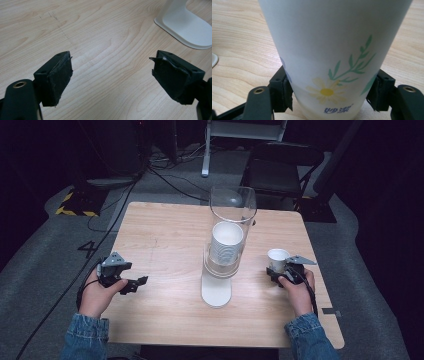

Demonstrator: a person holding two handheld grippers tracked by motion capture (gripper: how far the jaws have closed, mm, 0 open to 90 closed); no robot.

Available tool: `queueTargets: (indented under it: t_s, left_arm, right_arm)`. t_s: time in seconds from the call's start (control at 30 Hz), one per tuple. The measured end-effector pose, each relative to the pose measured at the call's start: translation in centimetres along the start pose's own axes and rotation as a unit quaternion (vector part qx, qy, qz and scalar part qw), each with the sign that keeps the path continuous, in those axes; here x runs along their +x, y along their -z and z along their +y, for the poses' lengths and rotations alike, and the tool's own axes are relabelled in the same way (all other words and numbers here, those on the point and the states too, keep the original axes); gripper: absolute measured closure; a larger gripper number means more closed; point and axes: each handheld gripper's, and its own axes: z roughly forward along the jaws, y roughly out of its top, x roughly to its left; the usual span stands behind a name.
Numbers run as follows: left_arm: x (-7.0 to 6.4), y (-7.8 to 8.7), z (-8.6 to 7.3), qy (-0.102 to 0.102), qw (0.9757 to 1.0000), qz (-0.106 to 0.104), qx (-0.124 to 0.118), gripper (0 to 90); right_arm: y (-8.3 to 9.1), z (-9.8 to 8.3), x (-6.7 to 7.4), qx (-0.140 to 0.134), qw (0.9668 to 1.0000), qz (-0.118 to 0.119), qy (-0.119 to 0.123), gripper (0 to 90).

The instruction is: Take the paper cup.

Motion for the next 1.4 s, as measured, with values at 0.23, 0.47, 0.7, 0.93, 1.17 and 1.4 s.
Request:
queueTargets:
  t_s: [0.23, 0.47, 0.7, 0.93, 1.17, 1.4]
  left_arm:
    - [0.0, 0.0, 0.0, 0.001, 1.0000, 0.001, -0.002, 16.0]
    - [0.0, 0.0, 0.0, 0.000, 1.0000, 0.000, -0.002, 16.0]
    - [0.0, -0.2, 0.1, 0.003, 1.0000, -0.002, -0.002, 16.0]
    - [0.0, -0.4, 0.2, 0.004, 1.0000, -0.004, -0.002, 16.0]
    - [0.1, -0.4, 0.3, 0.000, 1.0000, -0.006, -0.001, 16.0]
    - [0.1, -0.4, 0.4, -0.001, 1.0000, -0.005, -0.001, 16.0]
  right_arm:
    - [-0.2, -0.2, 0.1, 0.023, 0.9997, -0.001, 0.000, 33.3]
    - [-0.5, -0.4, 0.3, 0.038, 0.9992, -0.003, 0.012, 33.1]
    - [-0.6, -0.7, 0.2, 0.042, 0.9990, -0.004, 0.015, 32.7]
    - [-0.5, -0.8, 0.3, 0.039, 0.9990, -0.008, 0.018, 13.8]
    - [0.0, -0.7, 0.1, 0.029, 0.9993, -0.014, 0.020, 18.3]
    - [0.9, 0.0, 0.5, -0.001, 0.9993, -0.004, 0.038, 15.9]
